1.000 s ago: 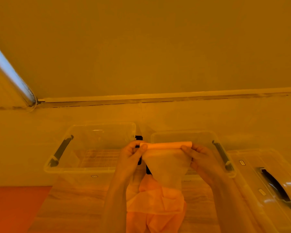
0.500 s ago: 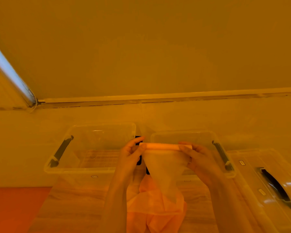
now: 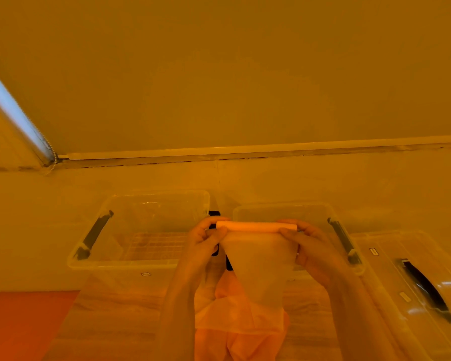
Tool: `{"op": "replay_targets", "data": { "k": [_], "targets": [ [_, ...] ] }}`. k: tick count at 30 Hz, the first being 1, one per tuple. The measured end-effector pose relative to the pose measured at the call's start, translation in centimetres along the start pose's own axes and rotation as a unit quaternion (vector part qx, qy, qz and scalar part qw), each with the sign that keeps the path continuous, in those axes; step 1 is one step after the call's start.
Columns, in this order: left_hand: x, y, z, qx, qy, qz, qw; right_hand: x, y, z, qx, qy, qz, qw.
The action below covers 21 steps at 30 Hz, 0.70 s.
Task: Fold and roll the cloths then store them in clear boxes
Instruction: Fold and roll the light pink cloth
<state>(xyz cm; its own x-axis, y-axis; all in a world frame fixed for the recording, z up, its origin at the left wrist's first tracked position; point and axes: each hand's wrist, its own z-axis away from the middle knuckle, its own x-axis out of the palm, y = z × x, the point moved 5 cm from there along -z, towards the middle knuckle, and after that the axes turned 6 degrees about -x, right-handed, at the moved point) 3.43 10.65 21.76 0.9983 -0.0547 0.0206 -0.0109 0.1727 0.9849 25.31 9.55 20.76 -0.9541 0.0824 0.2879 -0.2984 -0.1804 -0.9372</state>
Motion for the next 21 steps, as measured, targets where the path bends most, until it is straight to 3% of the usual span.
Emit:
{"op": "replay_targets", "data": {
  "k": [6, 17, 21],
  "targets": [
    [-0.1, 0.2, 0.0, 0.003, 0.03, 0.028, 0.999, 0.4, -0.3, -0.1, -0.007, 0.007, -0.023, 1.0],
    [-0.1, 0.3, 0.1, 0.011, -0.005, 0.022, 1.0, 0.9, 0.1, -0.3, 0.021, -0.003, -0.082, 0.996],
    [-0.3, 0.3, -0.1, 0.014, 0.009, 0.035, 0.999, 1.0, 0.3, -0.4, 0.02, 0.001, -0.049, 0.999]
  ]
}}
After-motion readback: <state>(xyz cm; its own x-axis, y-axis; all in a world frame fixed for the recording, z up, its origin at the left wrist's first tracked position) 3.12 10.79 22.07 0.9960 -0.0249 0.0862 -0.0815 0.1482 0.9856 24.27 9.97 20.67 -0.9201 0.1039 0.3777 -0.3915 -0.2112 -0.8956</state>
